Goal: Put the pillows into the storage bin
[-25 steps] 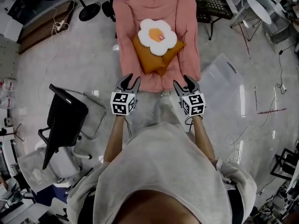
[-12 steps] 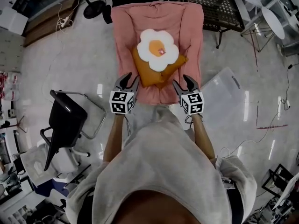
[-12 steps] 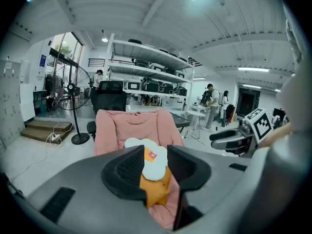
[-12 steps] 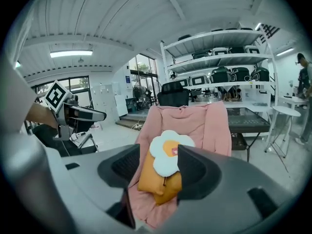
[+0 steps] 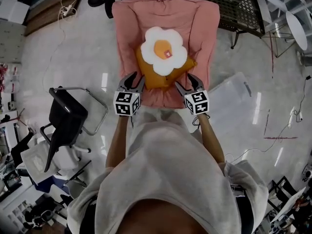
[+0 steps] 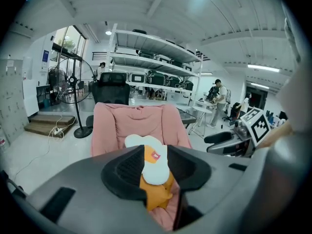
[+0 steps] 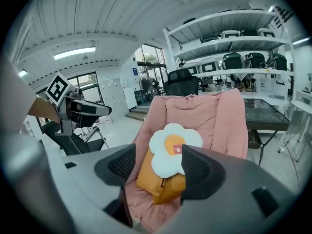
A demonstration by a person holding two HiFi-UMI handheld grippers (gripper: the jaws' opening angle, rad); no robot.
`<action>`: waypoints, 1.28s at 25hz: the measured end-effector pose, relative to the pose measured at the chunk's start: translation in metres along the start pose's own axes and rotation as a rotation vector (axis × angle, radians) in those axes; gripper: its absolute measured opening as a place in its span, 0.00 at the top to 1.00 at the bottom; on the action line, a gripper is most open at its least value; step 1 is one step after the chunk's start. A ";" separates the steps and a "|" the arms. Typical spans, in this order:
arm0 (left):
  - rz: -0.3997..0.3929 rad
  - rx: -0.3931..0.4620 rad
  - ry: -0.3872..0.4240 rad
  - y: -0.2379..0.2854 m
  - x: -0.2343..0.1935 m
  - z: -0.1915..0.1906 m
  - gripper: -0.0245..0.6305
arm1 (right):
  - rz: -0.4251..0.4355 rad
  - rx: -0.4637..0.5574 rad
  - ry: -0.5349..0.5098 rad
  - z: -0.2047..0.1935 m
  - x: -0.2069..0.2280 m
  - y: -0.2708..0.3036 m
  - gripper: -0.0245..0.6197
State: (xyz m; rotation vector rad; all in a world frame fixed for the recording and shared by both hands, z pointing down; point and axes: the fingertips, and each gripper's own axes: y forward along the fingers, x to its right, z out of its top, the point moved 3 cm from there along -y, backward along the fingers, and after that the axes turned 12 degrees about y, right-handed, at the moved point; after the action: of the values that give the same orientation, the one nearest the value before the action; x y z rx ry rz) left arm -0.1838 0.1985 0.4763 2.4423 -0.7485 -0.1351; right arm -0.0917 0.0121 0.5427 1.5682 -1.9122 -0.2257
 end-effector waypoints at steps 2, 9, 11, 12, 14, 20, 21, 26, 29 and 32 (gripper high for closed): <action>-0.003 -0.014 -0.003 0.008 -0.001 -0.001 0.74 | 0.014 -0.022 0.002 -0.003 0.004 0.011 0.53; -0.024 -0.047 -0.026 0.024 -0.020 -0.022 0.74 | 0.040 -0.115 -0.029 -0.027 -0.003 0.063 0.49; -0.033 -0.053 -0.032 0.028 -0.026 -0.027 0.74 | 0.042 -0.148 -0.070 -0.033 -0.007 0.080 0.48; -0.037 -0.055 -0.037 0.029 -0.029 -0.030 0.74 | 0.043 -0.164 -0.092 -0.036 -0.010 0.088 0.47; -0.046 -0.055 -0.048 0.031 -0.037 -0.035 0.74 | 0.047 -0.187 -0.122 -0.039 -0.014 0.104 0.45; -0.082 -0.055 -0.083 0.048 -0.054 -0.059 0.75 | 0.027 -0.255 -0.140 -0.061 -0.013 0.147 0.44; -0.087 -0.054 -0.084 0.051 -0.057 -0.063 0.75 | 0.026 -0.269 -0.151 -0.065 -0.013 0.155 0.43; -0.106 -0.060 -0.103 0.063 -0.064 -0.084 0.75 | 0.022 -0.344 -0.244 -0.088 -0.010 0.190 0.42; -0.105 -0.057 -0.116 0.071 -0.068 -0.094 0.75 | 0.019 -0.388 -0.323 -0.098 -0.002 0.213 0.40; -0.098 -0.056 -0.129 0.076 -0.066 -0.102 0.75 | 0.014 -0.420 -0.401 -0.106 0.008 0.229 0.39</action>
State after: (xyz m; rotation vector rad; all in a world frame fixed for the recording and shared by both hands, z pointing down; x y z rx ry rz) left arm -0.2499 0.2336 0.5988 2.4348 -0.6703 -0.3493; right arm -0.2183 0.0940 0.7452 1.2897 -1.9971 -0.9319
